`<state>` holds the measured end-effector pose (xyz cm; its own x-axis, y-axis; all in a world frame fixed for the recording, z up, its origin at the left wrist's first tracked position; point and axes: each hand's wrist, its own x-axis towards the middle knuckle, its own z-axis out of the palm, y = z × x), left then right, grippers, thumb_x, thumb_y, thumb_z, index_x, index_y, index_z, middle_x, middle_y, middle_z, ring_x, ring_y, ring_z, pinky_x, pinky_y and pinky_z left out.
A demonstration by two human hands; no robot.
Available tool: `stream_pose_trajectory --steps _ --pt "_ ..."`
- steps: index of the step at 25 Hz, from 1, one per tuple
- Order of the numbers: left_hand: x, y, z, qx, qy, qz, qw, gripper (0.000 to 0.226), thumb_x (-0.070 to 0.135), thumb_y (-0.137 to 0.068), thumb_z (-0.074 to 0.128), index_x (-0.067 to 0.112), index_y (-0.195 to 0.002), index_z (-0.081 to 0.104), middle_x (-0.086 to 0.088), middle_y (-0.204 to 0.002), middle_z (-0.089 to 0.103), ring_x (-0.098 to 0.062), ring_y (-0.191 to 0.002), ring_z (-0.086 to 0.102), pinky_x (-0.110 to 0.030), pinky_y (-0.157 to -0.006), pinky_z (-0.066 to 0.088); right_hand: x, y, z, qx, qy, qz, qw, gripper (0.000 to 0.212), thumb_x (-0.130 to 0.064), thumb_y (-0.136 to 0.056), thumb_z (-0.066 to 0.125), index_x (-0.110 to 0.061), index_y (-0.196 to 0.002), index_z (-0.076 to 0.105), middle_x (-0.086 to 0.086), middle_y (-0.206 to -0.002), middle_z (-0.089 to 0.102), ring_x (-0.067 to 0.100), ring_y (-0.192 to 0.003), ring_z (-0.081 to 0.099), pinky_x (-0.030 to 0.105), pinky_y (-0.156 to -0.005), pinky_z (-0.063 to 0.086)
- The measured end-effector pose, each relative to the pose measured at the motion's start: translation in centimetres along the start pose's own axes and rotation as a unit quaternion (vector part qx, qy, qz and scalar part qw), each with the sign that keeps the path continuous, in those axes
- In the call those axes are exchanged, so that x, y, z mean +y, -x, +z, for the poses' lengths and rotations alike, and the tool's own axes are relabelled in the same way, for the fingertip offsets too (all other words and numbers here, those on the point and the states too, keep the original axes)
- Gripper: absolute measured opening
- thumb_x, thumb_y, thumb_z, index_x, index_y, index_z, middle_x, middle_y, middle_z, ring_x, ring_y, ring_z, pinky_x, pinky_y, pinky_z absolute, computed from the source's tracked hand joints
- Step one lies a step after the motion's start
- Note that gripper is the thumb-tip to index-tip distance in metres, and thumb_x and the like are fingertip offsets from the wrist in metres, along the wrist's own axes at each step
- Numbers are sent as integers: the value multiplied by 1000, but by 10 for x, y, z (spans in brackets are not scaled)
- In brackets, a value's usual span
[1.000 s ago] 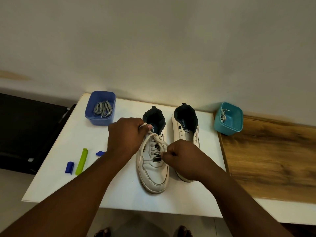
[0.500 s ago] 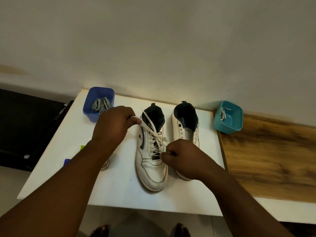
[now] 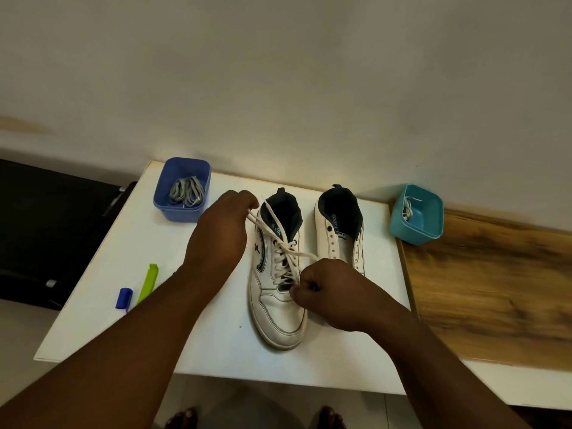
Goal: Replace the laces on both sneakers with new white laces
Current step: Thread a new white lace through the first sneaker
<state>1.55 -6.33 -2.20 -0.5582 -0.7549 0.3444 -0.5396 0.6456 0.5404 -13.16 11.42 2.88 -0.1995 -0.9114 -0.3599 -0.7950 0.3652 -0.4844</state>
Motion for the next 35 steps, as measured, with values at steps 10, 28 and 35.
stream_pose_trajectory --steps 10,28,35 --pt "21 5 -11 -161 192 -284 925 52 71 -91 48 28 -119 53 3 -103 70 -17 -91 66 -36 -82 53 0 1 2 -4 26 -6 1000 45 -46 -97 63 -11 -69 56 1 -63 48 13 -58 46 32 -56 35" --pt "22 -2 -18 -181 14 -148 972 71 75 -93 36 13 -64 56 -3 -60 55 -19 -59 54 -35 -60 41 -3 3 1 -15 51 -25 998 45 -54 -99 57 -16 -76 63 2 -70 56 18 -67 57 37 -61 46" --pt "23 -4 6 -106 116 -84 984 38 53 -96 58 20 -79 61 8 -69 59 -8 -68 56 -30 -62 41 -3 2 2 -13 42 -26 999 45 -52 -100 58 -16 -73 61 3 -66 55 20 -66 57 38 -61 45"
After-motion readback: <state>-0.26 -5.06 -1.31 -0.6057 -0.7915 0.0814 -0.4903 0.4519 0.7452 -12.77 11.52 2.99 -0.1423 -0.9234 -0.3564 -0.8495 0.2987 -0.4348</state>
